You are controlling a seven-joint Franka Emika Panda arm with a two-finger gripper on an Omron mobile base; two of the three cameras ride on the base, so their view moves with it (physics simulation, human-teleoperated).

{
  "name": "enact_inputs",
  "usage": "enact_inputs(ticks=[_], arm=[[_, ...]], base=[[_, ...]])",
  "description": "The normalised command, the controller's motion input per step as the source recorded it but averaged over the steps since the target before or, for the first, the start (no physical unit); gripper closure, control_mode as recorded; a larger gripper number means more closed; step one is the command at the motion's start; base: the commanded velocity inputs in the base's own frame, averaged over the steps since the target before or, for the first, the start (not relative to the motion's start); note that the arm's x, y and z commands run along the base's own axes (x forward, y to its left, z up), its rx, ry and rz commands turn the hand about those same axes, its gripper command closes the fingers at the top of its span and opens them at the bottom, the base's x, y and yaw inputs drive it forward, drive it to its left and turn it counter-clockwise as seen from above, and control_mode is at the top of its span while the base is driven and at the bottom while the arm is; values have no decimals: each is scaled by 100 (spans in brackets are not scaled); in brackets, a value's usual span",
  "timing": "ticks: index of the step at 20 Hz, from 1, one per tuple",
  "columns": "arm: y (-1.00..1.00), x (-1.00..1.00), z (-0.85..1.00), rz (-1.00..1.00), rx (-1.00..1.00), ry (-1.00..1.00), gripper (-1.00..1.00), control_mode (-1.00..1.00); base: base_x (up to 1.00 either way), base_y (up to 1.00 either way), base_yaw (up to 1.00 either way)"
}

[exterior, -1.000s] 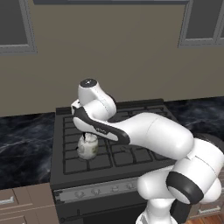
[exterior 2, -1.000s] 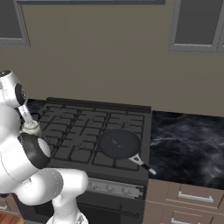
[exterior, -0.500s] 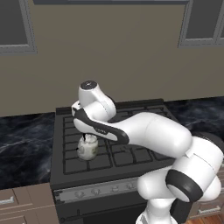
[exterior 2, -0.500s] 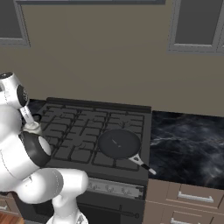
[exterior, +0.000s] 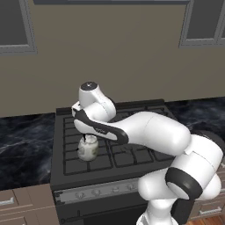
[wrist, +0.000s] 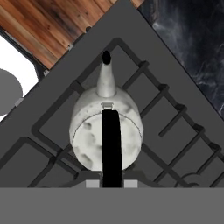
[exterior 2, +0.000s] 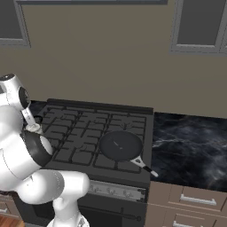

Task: Pick the kettle from the counter and place it on a stove burner. Then turn the burner on.

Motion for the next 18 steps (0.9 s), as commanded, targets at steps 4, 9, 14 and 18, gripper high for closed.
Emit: enact_inputs(ticks=[4,9,14,18], arm=[[4,8,-8,0,0,0,100,-100],[2,6,-7,0,0,0,100,-100],[0,0,-4,0,0,0,-100,-100],[0,0,0,0,0,0,-100,-100]], base=[[0,0,0],[0,0,0],[0,0,0],[0,0,0]])
